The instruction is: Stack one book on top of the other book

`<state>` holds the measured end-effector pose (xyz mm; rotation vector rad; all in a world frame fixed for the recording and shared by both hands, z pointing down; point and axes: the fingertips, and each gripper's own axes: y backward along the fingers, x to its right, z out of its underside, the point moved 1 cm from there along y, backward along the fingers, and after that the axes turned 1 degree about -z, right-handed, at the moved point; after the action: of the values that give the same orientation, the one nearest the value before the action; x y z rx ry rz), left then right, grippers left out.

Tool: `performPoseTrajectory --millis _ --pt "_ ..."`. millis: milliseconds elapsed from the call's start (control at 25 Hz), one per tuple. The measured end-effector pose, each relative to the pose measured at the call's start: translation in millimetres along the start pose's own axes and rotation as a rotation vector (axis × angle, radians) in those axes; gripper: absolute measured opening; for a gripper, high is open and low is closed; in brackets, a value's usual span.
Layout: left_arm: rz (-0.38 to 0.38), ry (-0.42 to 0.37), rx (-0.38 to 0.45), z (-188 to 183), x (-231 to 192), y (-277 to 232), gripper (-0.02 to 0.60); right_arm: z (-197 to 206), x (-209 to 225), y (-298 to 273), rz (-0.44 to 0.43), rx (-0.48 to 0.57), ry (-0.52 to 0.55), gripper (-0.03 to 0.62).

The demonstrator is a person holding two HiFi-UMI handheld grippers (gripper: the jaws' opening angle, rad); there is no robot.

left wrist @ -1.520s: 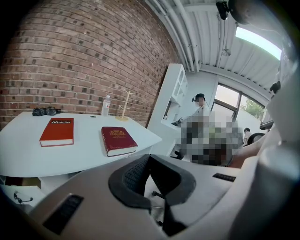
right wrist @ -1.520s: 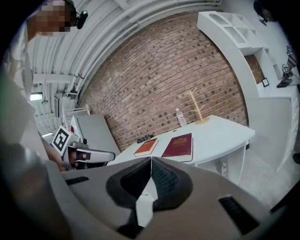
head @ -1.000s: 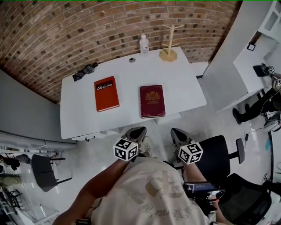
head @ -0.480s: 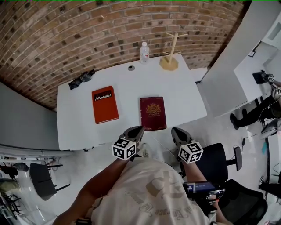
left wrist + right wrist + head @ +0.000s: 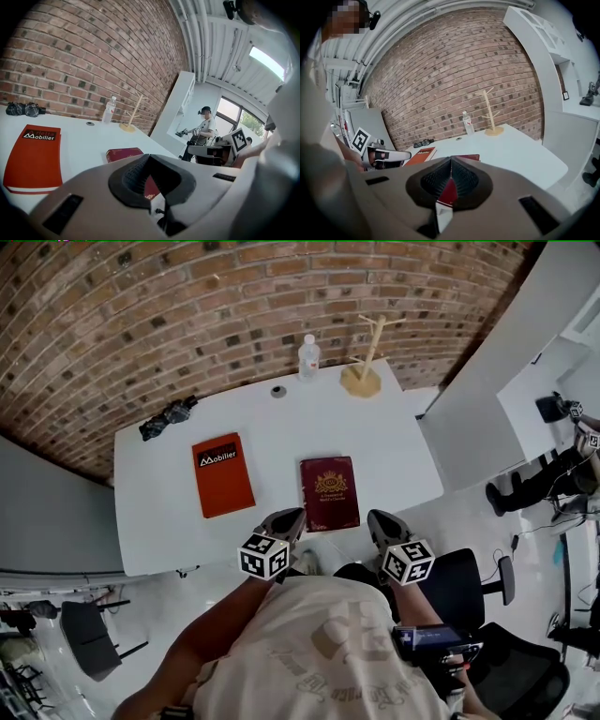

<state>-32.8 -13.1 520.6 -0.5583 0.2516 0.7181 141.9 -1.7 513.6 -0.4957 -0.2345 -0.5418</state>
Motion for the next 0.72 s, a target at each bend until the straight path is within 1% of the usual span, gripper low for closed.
performPoseTrajectory --millis 200,440,560,720 --pt "-0.011 0.013 -0.019 6 -16 -1 0.020 6 8 -16 0.013 -0.024 -0.020 0.021" --pt "-0.044 0.044 -0.020 4 -31 -6 0.020 12 14 -36 -0.010 -0.074 -0.019 0.023" --pt "-0.054 0.064 -0.032 8 -32 -11 0.020 14 21 -42 -0.021 -0.107 -0.015 0.022" --pt "-0.058 0.073 -0.058 13 -33 -20 0.020 17 35 -54 -0.024 -0.144 -0.014 0.023"
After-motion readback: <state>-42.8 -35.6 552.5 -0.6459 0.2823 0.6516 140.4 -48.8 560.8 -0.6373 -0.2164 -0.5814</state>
